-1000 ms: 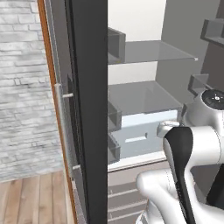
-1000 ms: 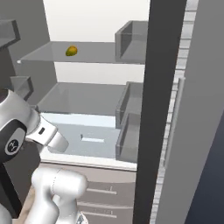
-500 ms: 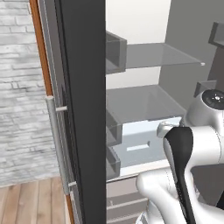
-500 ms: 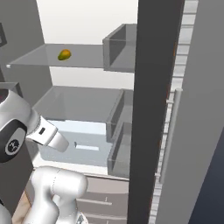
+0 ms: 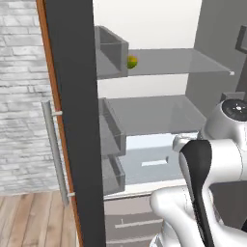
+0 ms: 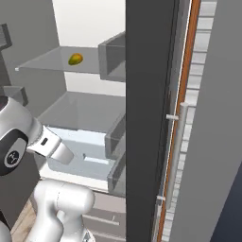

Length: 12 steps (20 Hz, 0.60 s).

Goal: Pick the mango and kiwi from the fridge and place them inside the tupperware on the counter.

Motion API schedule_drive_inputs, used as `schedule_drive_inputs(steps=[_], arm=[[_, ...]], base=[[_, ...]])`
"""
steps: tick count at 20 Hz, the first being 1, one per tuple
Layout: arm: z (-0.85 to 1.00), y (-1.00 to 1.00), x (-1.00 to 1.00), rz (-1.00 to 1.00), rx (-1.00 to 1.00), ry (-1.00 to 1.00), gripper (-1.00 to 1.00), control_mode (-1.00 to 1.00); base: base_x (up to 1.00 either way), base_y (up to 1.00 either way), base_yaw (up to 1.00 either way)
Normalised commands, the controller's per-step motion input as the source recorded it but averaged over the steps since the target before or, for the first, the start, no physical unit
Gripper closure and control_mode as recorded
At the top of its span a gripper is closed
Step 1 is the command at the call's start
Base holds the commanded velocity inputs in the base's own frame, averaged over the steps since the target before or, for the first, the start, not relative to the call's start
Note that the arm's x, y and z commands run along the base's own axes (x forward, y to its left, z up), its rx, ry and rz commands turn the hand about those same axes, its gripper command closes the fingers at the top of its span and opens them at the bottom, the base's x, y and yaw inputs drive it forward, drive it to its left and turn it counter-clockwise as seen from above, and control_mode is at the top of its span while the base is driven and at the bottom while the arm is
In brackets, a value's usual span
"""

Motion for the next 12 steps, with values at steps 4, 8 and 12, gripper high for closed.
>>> schedule_drive_inputs(steps=[4, 8, 12], arm=[[0.00, 0.00, 0.00, 0.00, 0.00, 0.00, -1.00, 1.00], [0.00, 0.00, 0.00, 0.00, 0.00, 0.00, -1.00, 1.00], [0.00, 0.00, 0.00, 0.00, 0.00, 0.00, -1.00, 1.00]], base=[[0.41, -0.49, 0.50], [0.58, -0.37, 0.30], [0.73, -0.22, 0.00]])
